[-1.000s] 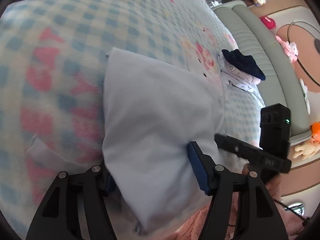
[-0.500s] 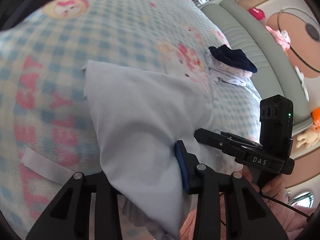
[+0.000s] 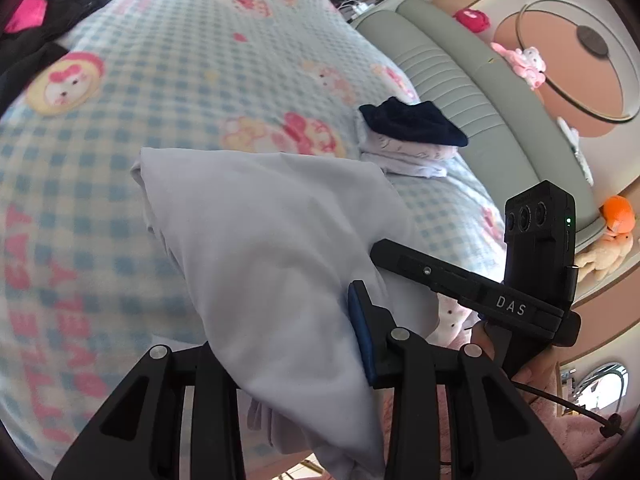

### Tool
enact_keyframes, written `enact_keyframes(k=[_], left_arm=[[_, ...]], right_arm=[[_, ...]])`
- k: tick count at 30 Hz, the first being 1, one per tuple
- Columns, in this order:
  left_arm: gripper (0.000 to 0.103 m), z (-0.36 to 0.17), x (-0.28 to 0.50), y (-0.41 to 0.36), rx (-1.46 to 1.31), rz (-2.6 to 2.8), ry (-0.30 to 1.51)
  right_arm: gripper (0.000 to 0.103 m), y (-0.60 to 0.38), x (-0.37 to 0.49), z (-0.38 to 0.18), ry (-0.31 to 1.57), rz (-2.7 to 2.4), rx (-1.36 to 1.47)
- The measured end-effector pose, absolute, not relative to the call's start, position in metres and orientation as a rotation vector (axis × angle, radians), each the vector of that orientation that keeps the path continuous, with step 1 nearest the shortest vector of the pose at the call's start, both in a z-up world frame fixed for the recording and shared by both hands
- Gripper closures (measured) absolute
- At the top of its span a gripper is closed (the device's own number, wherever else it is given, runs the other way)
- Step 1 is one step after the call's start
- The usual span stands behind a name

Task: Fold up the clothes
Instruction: 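Lift the folded shirt with the right tool and carry it toward the clothes stack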

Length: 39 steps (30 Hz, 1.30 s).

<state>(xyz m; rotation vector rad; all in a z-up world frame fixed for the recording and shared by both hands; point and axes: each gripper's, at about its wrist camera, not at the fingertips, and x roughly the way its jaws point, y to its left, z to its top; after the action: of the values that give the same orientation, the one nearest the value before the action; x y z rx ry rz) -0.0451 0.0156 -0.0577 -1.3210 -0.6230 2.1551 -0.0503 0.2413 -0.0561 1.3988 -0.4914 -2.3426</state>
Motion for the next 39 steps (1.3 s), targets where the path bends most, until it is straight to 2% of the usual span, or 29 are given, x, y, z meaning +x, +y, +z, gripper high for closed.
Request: enact_keyframes(k=[8, 22, 29, 33, 36, 39], left_arm=[[0.069, -0.042, -0.07, 0.068, -1.296, 2.07, -0.564], [0.068, 0.0, -0.145, 0.227, -1.225, 1.938, -0.367], [0.068, 0.075, -0.208, 0.271, -1.052, 2.01, -0.336], [0.068, 0.105, -0.258, 0.28, -0.981, 2.023, -0.394], [0.068, 0.094, -0.296, 0.29, -0.991, 2.006, -0.45], [0.068, 0.051, -0.33, 0.306, -1.078, 2.019, -0.49]], right_arm=[[0.06, 0.297, -0.053, -0.033, -0.65, -2.424, 1.328], [0.06, 0.429, -0.07, 0.01, -0.654, -2.649, 1.346], [0.06, 0.468, -0.132, 0.088, -0.531, -2.749, 1.192], [0.06, 0.492, -0.178, 0.125, -0.518, -2.77, 1.109], [0.06, 0.516, -0.216, 0.127, -0.503, -2.78, 1.113], [0.06, 0.538, -0.25, 0.098, -0.521, -2.77, 1.21]])
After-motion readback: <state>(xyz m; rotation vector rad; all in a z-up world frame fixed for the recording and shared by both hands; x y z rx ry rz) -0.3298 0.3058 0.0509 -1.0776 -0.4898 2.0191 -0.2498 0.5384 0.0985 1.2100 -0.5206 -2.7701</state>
